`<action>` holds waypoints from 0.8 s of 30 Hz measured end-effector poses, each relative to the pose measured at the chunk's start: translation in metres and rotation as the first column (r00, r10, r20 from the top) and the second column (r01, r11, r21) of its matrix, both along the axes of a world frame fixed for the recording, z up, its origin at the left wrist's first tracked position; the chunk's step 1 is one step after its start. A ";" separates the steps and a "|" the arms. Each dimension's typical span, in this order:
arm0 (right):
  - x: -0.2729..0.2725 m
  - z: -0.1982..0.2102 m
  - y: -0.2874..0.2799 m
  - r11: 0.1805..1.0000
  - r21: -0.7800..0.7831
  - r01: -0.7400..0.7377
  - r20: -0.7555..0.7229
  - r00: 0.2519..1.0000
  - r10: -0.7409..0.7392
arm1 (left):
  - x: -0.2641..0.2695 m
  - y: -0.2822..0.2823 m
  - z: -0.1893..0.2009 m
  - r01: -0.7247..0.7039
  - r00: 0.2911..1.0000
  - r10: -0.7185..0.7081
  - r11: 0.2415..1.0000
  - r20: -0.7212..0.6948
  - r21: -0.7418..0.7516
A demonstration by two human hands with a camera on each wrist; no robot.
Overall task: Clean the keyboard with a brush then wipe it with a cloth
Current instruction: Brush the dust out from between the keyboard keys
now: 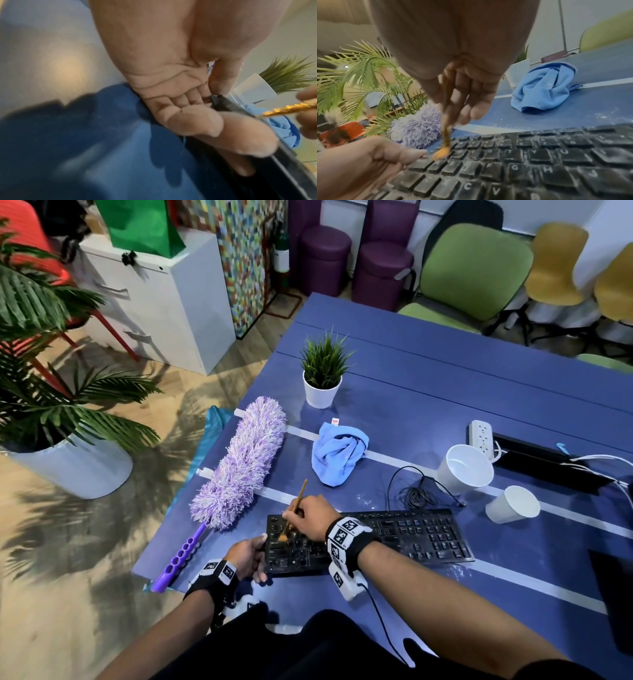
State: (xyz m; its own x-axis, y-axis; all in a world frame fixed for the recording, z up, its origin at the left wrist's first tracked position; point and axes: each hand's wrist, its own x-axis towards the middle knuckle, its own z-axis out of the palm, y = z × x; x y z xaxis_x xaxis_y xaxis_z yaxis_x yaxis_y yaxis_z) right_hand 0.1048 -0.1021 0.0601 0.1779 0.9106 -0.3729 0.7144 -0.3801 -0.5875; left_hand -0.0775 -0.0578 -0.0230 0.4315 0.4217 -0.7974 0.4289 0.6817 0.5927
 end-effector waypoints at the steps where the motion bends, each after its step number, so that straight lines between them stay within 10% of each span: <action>1: 0.001 0.000 0.000 0.999 0.026 0.033 0.003 0.999 -0.033 | 0.000 0.000 0.002 0.001 1.000 -0.001 1.000 0.000 0.003; 24: -0.007 0.000 -0.045 0.969 0.039 -0.243 -0.096 0.964 0.246 | 0.006 0.001 0.014 0.123 0.992 -0.120 0.988 -0.044 0.088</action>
State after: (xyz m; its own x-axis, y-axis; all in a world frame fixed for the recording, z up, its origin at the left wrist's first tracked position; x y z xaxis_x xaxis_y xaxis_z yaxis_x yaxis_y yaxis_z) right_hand 0.0982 -0.1474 0.0603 -0.0883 0.9316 -0.3527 0.7213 -0.1843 -0.6676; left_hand -0.0716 -0.0570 -0.0091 0.4533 0.4391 -0.7757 0.5293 0.5676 0.6306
